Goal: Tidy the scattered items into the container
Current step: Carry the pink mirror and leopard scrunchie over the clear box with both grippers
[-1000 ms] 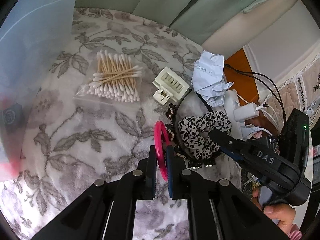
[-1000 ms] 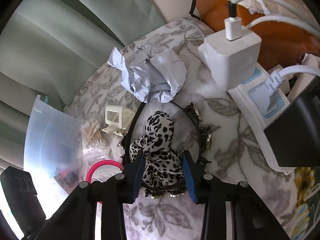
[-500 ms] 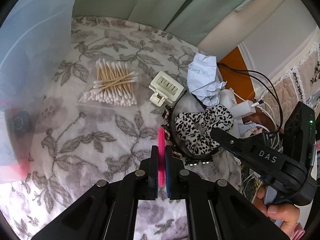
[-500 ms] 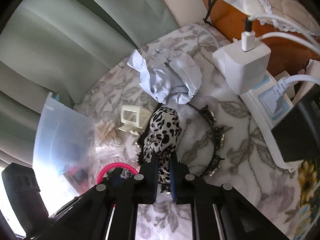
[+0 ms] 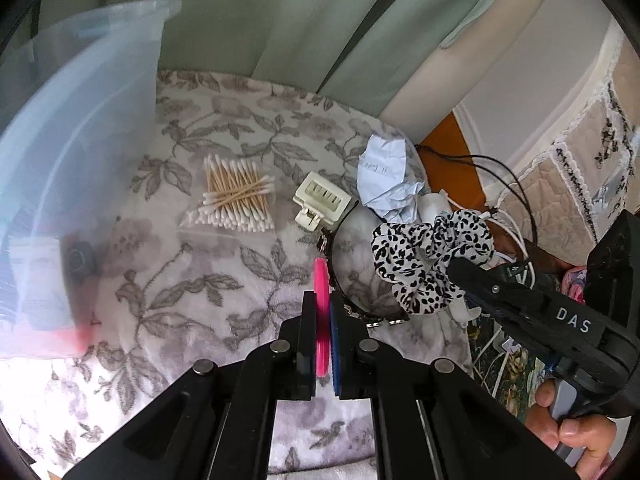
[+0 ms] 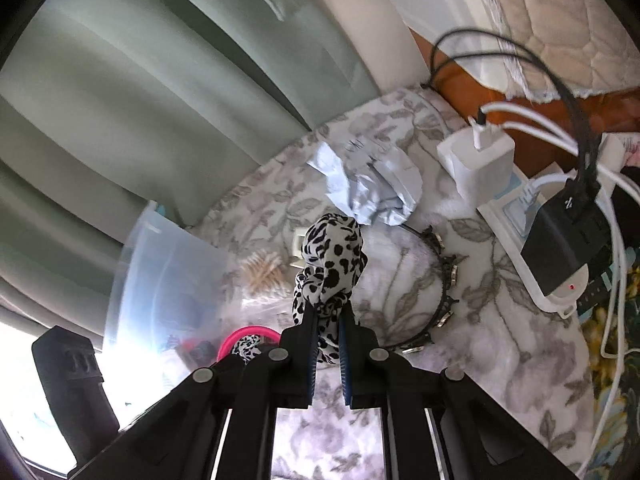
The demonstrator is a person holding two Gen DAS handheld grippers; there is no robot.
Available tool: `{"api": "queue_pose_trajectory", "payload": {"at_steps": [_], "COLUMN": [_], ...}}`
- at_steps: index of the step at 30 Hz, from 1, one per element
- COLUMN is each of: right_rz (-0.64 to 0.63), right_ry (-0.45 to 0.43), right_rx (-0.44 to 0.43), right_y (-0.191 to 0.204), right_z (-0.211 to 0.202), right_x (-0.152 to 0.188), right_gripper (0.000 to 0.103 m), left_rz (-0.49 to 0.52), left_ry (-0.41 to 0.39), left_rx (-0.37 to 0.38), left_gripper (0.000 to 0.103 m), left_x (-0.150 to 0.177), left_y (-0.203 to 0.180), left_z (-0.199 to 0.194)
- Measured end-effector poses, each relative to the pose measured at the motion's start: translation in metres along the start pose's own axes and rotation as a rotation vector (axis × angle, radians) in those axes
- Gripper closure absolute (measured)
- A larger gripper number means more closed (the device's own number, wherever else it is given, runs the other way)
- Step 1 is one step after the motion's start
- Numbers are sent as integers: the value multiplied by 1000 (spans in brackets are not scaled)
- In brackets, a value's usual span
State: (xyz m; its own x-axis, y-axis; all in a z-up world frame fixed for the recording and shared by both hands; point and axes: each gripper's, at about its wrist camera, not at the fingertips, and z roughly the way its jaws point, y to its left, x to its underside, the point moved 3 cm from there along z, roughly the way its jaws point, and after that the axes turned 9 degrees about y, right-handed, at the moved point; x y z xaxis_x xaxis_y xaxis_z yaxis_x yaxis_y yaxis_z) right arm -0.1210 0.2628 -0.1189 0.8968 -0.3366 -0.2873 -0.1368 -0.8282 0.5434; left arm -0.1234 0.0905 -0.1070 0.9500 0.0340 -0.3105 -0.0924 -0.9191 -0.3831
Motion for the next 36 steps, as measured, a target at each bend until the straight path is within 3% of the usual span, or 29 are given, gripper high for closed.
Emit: {"api": "queue_pose_trajectory", "payload": {"at_steps": [8,20,27,36], "right_rz": [-49,-174,-249,-332], "right_ry": [-30,-97,-116,-68], "right_rx": [-31,-68,-84,-99], "right_y": [24,91,130,174], "right_z": [-30,-65,-70,-49], "right_x": [10,21,27,37], "right_gripper": [92,92,92,93], "left_rz": [35,21,-14,-107], "left_ry": [-87,-239,-341,-430], "left_rx": [1,51,49,2], "left_gripper": [98,98,98,98], "left_x": [2,-1,-3,-3], "left_y": [-5,9,34,87], "left_z": [-40,-109,-150,-183]}}
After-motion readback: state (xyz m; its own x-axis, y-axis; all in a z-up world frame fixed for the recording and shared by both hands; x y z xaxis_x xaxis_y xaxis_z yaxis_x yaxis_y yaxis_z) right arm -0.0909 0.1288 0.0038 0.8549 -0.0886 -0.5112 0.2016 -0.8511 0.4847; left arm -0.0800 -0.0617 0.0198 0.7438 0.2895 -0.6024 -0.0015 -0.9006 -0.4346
